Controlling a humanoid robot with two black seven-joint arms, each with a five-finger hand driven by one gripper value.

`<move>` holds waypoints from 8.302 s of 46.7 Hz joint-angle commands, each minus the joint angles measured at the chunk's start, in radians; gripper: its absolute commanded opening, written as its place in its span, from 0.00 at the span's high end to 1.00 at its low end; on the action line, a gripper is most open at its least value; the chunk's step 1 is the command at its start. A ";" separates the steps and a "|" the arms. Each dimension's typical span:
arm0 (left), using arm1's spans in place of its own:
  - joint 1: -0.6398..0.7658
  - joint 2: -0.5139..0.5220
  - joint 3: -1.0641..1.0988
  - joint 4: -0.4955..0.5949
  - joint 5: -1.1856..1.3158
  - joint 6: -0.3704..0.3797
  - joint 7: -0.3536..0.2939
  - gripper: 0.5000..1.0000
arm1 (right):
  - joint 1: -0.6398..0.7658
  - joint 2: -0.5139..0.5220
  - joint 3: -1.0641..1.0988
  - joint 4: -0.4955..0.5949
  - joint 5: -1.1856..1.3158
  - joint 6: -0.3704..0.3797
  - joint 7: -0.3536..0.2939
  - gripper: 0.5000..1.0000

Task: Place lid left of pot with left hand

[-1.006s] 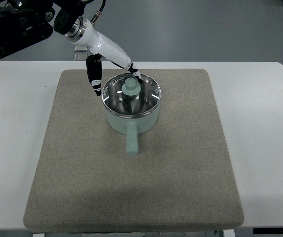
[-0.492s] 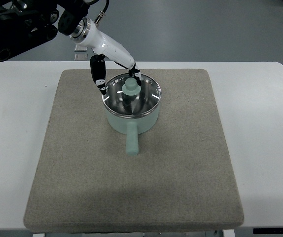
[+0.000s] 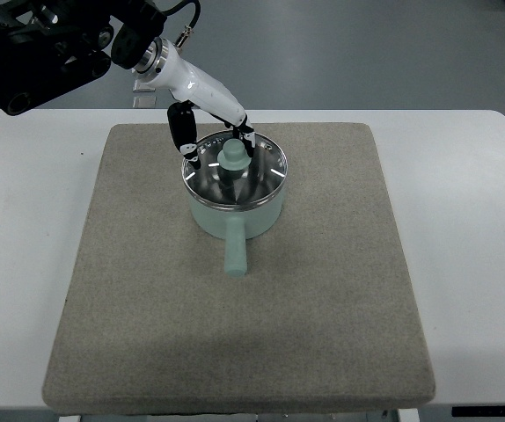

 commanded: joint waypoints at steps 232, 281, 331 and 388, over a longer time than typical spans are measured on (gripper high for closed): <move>0.301 0.093 0.035 0.339 -0.105 0.351 0.000 1.00 | 0.000 0.000 0.000 0.000 0.000 0.000 0.000 0.15; 0.282 0.035 0.105 0.382 -0.098 0.440 0.000 1.00 | 0.000 0.000 0.000 0.000 0.000 0.000 0.000 0.15; 0.273 0.059 -0.027 0.386 -0.336 0.463 0.000 0.08 | 0.000 0.000 0.000 0.000 0.000 0.000 0.000 0.15; 0.546 -0.123 -0.392 0.629 -1.534 0.226 0.088 0.07 | -0.001 0.000 0.000 0.000 0.000 0.000 0.001 0.15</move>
